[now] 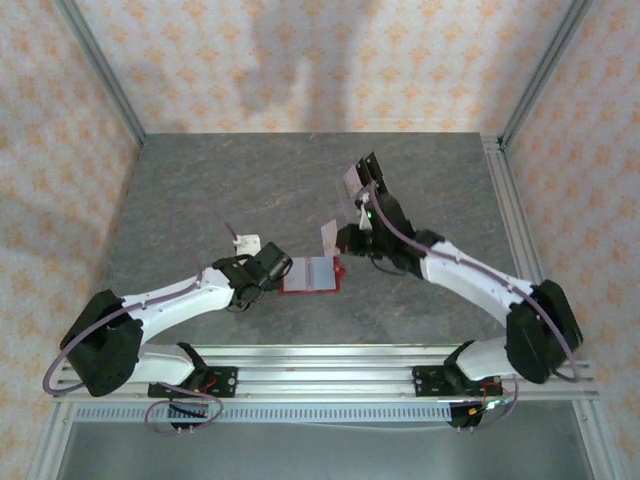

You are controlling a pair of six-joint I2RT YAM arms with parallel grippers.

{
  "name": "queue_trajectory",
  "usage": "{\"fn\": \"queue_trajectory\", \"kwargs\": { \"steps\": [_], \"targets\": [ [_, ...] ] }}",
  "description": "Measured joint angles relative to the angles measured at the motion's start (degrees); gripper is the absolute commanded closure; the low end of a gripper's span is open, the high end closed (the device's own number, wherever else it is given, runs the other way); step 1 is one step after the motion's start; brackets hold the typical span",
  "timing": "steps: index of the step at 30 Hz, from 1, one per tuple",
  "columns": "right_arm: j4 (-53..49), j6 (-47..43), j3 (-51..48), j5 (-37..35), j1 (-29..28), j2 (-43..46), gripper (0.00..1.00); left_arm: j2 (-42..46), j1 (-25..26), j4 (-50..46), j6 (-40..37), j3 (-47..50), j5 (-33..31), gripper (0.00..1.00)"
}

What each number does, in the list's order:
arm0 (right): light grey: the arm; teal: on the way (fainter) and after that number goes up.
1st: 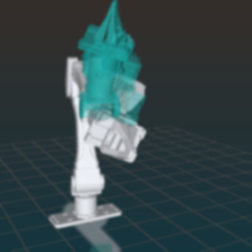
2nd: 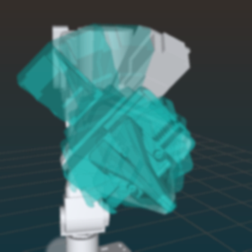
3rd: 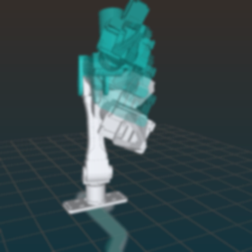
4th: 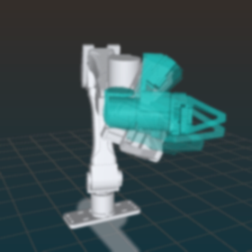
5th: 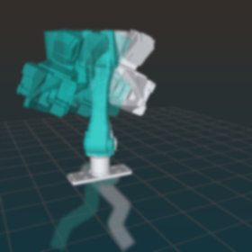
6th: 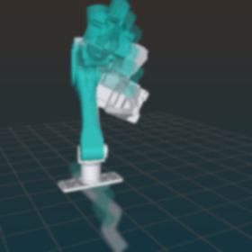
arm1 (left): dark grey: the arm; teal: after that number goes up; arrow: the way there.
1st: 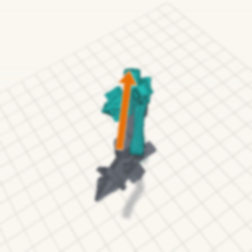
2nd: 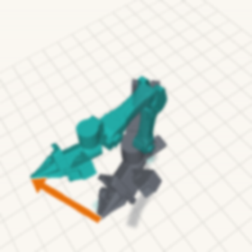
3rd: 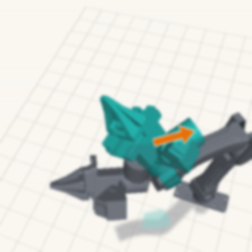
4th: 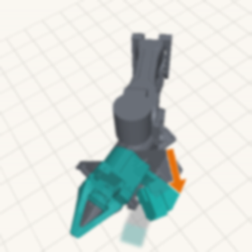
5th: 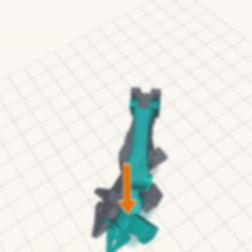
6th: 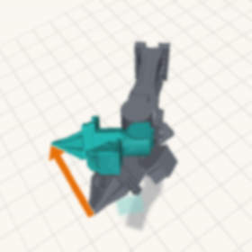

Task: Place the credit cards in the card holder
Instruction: Insert the credit card into the card slot.

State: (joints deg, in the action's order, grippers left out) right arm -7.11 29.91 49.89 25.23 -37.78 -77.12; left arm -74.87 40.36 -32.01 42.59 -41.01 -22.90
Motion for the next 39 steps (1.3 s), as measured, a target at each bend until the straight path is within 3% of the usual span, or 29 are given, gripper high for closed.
{"fn": "queue_trajectory", "kwargs": {
  "steps": [7,12,23,39],
  "targets": [
    [17.42,9.2,-15.5,-3.04,-7.72,2.84,1.0,0.55,0.0,2.32,-0.76,1.01,2.56,0.0],
    [25.16,12.13,-19.5,-5.35,-8.79,2.82,1.0,-1.46,0.11,4.5,-1.11,1.01,3.56,0.0],
    [31.74,13.05,-19.69,-6.21,-8.79,-1.7,1.0,-8.83,0.92,7.39,-2.19,-0.66,4.5,0.0],
    [34.18,13.49,-20.72,-6.4,-8.79,-5.75,1.0,-11.89,1.29,10.19,-2.19,-1.97,4.52,0.0]
  ]
}}
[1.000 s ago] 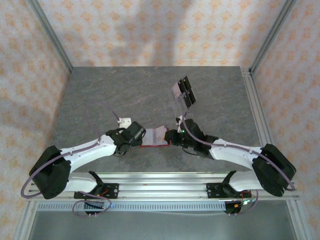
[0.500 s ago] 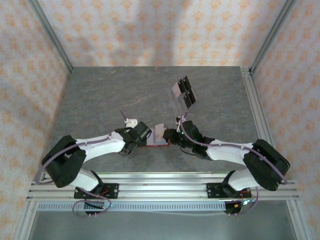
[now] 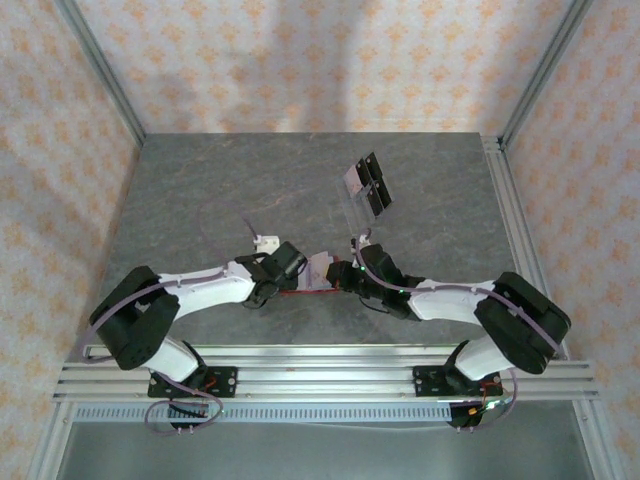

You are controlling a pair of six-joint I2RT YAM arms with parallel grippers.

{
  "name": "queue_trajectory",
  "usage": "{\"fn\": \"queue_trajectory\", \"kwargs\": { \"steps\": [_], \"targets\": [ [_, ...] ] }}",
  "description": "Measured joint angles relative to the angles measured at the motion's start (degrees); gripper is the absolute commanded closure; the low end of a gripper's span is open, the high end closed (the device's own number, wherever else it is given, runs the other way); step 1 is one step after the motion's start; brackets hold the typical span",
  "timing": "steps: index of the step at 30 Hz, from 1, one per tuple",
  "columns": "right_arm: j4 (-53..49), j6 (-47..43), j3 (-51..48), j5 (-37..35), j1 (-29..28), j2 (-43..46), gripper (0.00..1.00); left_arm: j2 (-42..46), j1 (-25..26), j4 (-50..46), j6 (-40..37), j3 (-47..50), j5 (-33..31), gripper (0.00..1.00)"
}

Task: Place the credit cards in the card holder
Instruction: Insert the credit card into the card slot.

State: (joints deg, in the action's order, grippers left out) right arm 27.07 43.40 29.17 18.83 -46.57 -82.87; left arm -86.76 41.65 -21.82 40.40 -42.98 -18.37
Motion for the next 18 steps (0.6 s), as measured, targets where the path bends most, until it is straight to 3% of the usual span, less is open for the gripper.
{"fn": "queue_trajectory", "kwargs": {
  "steps": [18],
  "targets": [
    [5.03,0.15,-0.94,0.61,0.0,-4.11,1.0,-0.96,0.02,0.68,1.73,1.09,-0.07,0.0]
  ]
}}
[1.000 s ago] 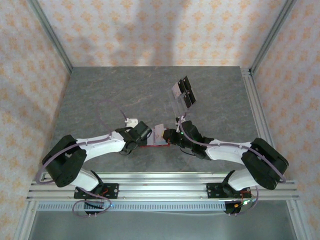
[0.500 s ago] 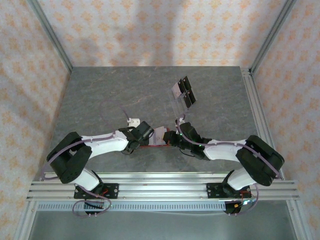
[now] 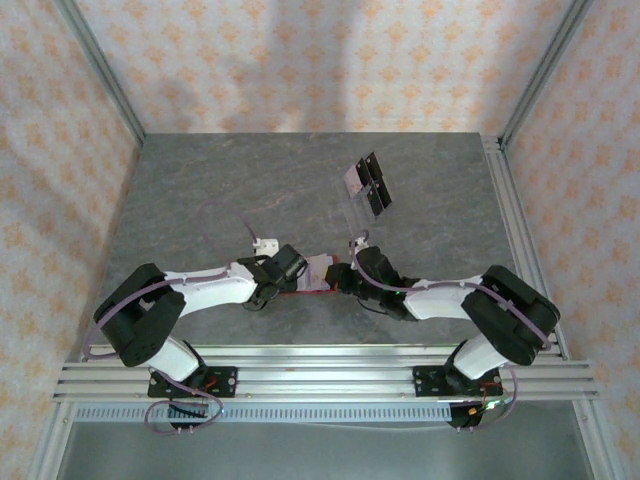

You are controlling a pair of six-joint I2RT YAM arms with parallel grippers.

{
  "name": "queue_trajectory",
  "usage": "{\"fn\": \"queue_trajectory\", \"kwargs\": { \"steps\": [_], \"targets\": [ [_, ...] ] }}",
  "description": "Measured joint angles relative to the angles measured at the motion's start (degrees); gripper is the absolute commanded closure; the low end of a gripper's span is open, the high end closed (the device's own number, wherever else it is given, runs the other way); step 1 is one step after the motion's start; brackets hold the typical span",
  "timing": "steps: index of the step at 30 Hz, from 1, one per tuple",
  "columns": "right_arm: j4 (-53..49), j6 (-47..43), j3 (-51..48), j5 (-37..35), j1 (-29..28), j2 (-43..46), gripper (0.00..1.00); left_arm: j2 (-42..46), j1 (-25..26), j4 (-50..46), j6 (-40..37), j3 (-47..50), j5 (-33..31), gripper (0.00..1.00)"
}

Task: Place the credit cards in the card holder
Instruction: Insert the credit card into the card slot.

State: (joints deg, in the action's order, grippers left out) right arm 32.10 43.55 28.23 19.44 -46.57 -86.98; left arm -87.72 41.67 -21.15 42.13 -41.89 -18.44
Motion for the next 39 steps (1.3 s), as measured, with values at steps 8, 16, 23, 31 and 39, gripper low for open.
{"fn": "queue_trajectory", "kwargs": {
  "steps": [8,16,23,31,39],
  "targets": [
    [3.41,0.44,-0.17,0.98,0.0,-1.9,1.0,0.0,0.35,0.0,0.02,0.0,-0.26,0.0],
    [5.53,1.05,-0.17,1.55,0.0,-4.57,1.0,0.0,0.35,0.0,0.04,0.04,-0.42,0.0],
    [7.34,1.77,-0.17,1.6,0.0,-5.77,1.0,0.0,0.35,0.0,0.04,0.07,-0.42,0.0],
    [8.52,2.32,-0.15,1.88,0.0,-7.06,1.0,0.0,0.35,0.0,0.42,0.13,-0.42,0.0],
    [10.45,3.02,0.0,2.54,0.0,-8.79,1.0,0.0,0.35,0.17,0.48,0.28,-0.48,0.0]
  ]
}}
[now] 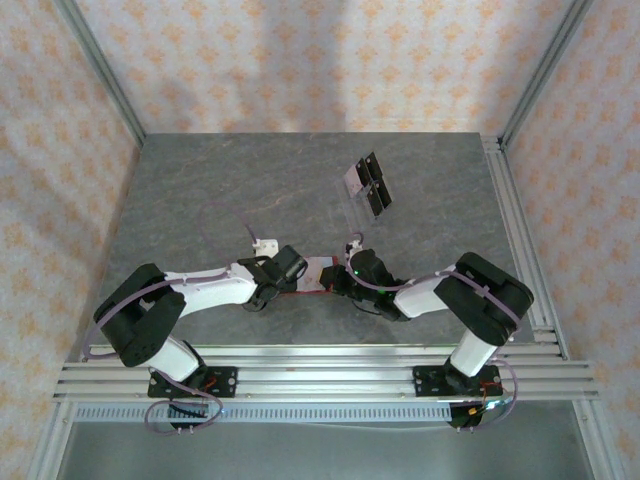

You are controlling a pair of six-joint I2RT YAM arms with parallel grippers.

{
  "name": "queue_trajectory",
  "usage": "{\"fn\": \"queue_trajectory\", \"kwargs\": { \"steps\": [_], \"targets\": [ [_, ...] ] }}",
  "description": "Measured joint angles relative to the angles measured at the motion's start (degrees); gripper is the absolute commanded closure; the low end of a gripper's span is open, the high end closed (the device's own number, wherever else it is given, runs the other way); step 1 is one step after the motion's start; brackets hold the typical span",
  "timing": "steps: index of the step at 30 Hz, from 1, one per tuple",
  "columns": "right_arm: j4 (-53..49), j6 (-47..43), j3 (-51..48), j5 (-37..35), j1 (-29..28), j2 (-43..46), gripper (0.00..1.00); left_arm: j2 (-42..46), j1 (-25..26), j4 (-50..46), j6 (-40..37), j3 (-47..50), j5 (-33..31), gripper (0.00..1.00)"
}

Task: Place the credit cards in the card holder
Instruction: Insert the credit card into the card slot.

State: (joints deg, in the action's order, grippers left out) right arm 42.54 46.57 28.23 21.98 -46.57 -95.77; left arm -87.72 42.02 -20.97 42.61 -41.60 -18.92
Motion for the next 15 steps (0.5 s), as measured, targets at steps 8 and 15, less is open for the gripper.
{"fn": "queue_trajectory", "kwargs": {
  "steps": [8,15],
  "targets": [
    [0.44,0.26,0.26,0.2,0.02,-0.28,1.0,0.0,0.0,0.07,0.63,0.11,0.0,0.0],
    [0.44,0.42,0.59,0.48,0.63,-0.35,1.0,0.02,0.0,0.24,0.85,0.22,0.0,0.0]
  ]
}}
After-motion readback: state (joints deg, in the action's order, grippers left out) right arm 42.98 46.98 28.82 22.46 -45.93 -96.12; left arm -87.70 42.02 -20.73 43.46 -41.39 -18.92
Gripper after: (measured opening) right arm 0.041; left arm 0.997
